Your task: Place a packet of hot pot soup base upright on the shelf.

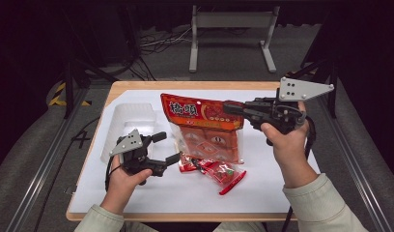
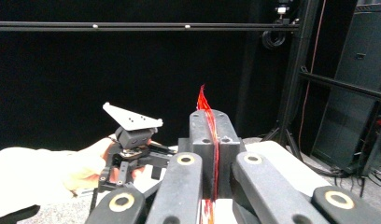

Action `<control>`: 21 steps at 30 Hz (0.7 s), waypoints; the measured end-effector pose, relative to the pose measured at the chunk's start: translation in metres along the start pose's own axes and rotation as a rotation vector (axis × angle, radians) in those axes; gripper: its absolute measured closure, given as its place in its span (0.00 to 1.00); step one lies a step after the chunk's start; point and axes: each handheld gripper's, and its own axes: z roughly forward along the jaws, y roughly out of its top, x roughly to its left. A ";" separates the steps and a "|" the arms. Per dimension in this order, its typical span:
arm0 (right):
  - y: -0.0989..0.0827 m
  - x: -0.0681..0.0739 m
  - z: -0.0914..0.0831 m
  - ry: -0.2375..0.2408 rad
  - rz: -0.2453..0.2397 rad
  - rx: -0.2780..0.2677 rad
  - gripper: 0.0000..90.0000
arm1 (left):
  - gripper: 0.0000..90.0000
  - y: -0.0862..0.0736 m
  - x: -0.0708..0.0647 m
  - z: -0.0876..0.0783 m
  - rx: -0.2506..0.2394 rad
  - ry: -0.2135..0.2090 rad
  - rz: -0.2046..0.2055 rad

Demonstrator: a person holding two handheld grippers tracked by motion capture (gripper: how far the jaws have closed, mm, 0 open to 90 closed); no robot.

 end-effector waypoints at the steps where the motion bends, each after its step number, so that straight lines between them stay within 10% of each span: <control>1: -0.001 0.001 0.001 0.007 0.000 -0.002 1.00 | 0.09 0.001 0.000 0.001 0.007 0.001 0.005; 21: -0.012 0.013 0.015 0.094 -0.013 -0.044 1.00 | 0.05 0.003 -0.001 0.016 -0.016 -0.042 -0.018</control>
